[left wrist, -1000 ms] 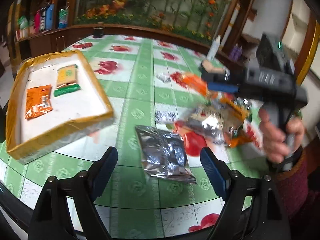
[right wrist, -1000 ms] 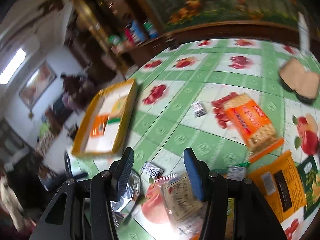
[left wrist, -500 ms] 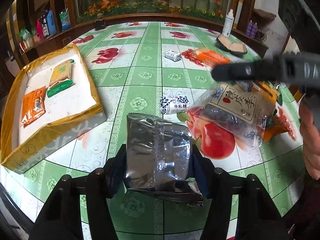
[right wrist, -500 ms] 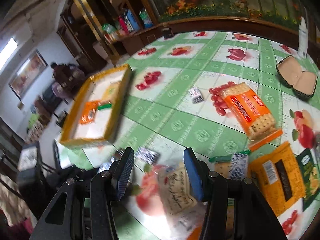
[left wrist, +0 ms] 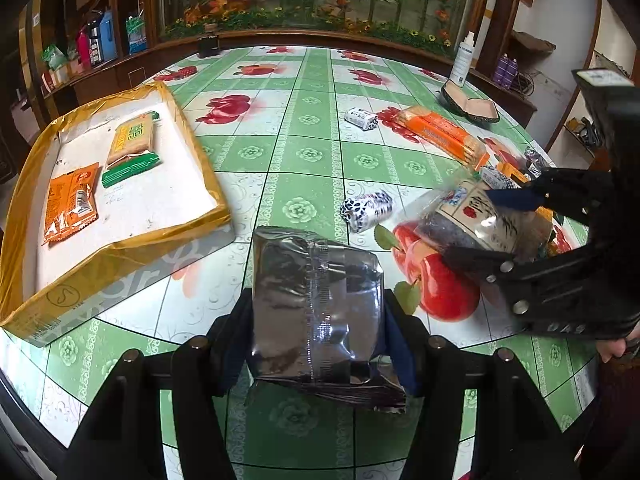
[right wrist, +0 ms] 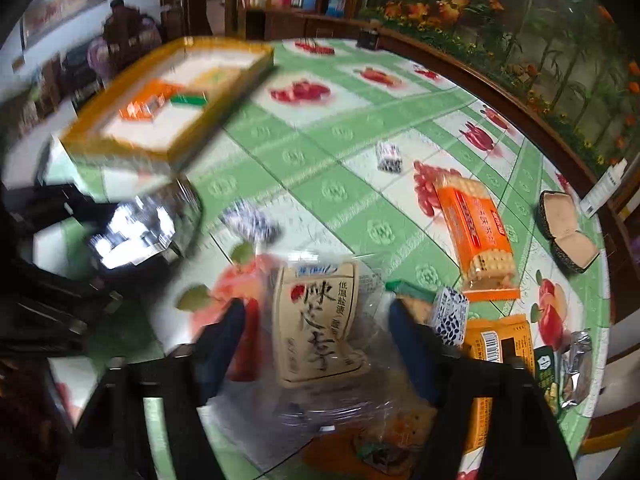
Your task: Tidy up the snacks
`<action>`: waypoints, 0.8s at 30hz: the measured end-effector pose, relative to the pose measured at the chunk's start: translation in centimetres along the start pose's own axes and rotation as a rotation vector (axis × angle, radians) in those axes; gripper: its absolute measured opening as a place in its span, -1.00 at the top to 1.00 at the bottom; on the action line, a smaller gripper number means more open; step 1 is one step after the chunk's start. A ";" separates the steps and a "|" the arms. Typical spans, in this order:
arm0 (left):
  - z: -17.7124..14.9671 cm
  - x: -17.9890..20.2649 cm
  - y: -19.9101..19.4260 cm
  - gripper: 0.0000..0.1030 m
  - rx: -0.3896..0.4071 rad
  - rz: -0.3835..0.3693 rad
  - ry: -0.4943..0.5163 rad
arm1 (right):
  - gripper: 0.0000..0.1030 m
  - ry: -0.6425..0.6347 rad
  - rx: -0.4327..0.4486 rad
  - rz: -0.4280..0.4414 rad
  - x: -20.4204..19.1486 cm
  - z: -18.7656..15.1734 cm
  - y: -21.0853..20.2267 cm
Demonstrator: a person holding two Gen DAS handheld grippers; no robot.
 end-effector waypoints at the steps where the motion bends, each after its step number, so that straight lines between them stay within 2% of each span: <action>1: 0.0 0.0 0.0 -0.16 0.000 -0.003 0.001 | -0.23 -0.006 0.000 -0.007 -0.1 0.0 0.2; 4: 0.0 0.0 -0.1 -0.16 0.006 -0.020 -0.006 | -0.09 -0.009 0.022 -0.010 -0.2 0.1 -0.2; 6: 0.0 0.0 -0.2 -0.16 0.013 -0.053 -0.016 | -0.01 0.033 0.031 0.010 0.3 0.3 -0.6; 15: 0.3 -0.2 -1.2 -0.16 0.057 -0.072 -0.037 | 0.01 0.211 0.154 0.141 2.1 2.0 -3.1; 24: 1.3 -0.7 -3.2 -0.16 0.110 -0.047 -0.042 | 0.01 0.241 0.170 0.169 1.7 2.3 -3.5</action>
Point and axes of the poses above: each gripper's, at about its wrist camera, not at the fingertips, and y roughly the way its jaws point, x to its right, z to its top, the point moved 7 cm from there along y, roughly the way its jaws point, and after that the axes turned 6 degrees about -x, right-handed, at the moved point
